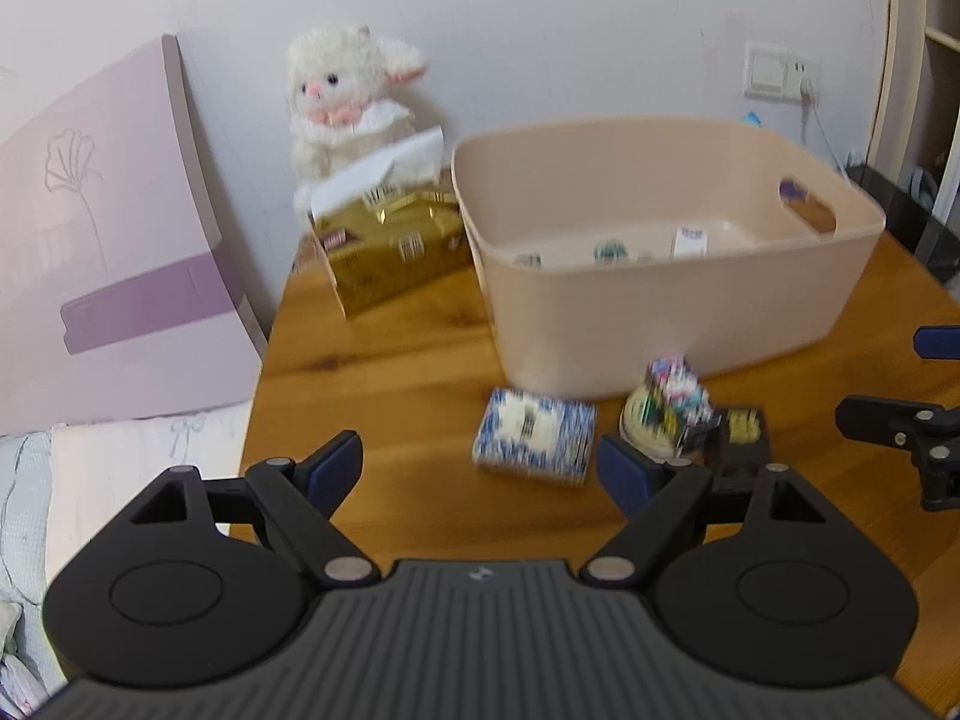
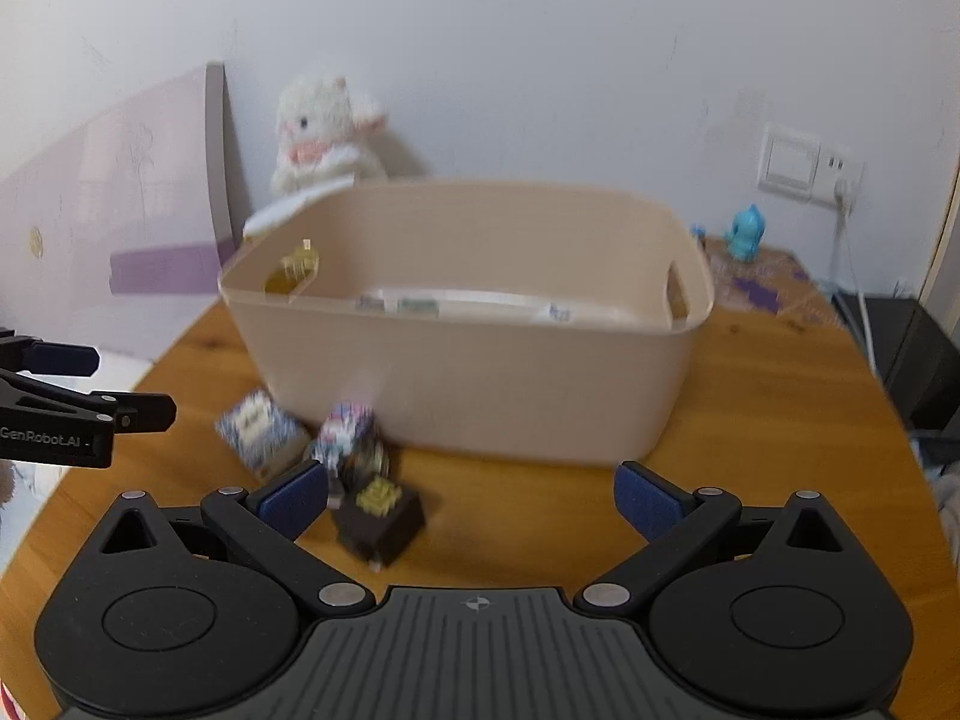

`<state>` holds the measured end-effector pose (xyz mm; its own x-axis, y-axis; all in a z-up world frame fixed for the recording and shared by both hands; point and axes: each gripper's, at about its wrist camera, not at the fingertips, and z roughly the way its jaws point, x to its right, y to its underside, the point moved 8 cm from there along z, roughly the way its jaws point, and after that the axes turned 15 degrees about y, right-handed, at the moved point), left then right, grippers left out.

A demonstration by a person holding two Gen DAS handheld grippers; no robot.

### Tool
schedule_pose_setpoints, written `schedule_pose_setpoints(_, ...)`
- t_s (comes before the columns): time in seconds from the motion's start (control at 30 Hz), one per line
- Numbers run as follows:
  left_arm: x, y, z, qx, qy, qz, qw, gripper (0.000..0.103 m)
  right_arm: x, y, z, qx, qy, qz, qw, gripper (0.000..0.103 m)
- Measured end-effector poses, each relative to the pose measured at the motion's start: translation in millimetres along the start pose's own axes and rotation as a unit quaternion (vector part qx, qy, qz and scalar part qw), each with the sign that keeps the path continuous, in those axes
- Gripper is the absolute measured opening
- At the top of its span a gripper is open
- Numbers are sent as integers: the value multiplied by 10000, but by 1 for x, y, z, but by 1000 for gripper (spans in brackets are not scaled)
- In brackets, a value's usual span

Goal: Organize objects
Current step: 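Move left tool to blue-white tissue pack while right tool approaches black cube box, then close left tool on blue-white tissue pack while right tool closes on black cube box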

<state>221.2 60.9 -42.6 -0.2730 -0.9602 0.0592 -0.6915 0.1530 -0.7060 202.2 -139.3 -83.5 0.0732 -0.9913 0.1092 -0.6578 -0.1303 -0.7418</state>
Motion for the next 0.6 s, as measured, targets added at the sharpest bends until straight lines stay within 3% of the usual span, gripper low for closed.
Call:
schedule_pose_setpoints(0.27,1,30,32,-264,181,102,9994,86,-15,38,31,-517,-161,-47,9985,103)
schedule_pose_setpoints(0.43,-2,32,48,-210,432,-41,9988,86,-32,42,38,-514,-302,-215,9980,103)
schedule_pose_setpoints(0.6,-4,31,65,-212,353,1,9992,86,-47,40,53,-445,-177,-390,9981,103)
